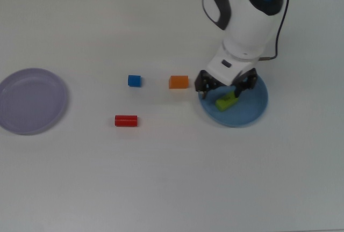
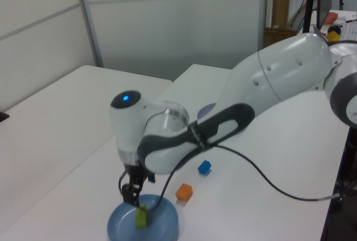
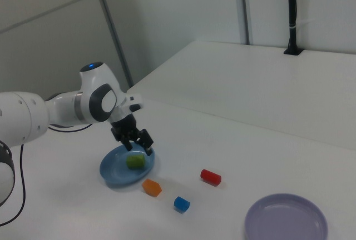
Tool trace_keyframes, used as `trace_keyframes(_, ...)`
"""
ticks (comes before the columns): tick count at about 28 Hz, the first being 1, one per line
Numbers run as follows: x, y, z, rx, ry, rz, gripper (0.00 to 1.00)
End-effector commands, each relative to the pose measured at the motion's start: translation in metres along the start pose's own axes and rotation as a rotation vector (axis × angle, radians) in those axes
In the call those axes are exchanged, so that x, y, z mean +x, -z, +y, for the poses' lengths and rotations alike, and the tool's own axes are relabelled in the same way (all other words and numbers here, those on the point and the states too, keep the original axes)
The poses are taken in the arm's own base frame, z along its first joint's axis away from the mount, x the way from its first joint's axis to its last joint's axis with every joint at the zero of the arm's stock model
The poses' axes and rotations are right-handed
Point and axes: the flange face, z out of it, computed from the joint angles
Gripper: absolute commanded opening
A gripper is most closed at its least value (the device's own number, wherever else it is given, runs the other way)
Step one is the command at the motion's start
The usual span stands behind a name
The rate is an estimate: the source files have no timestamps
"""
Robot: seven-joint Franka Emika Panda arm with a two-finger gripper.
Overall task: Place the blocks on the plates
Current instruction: 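Lift the gripper and move it over the orange block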
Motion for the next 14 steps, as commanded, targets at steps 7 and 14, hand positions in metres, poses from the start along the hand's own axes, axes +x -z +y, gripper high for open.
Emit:
trace_keyframes(7,-0.032,0.027,0.101,0.082,0.066,-0.105,1.0)
trace_keyframes(14,-0.071,0.006,0.104,0.077,0.1,-0.093,1.0)
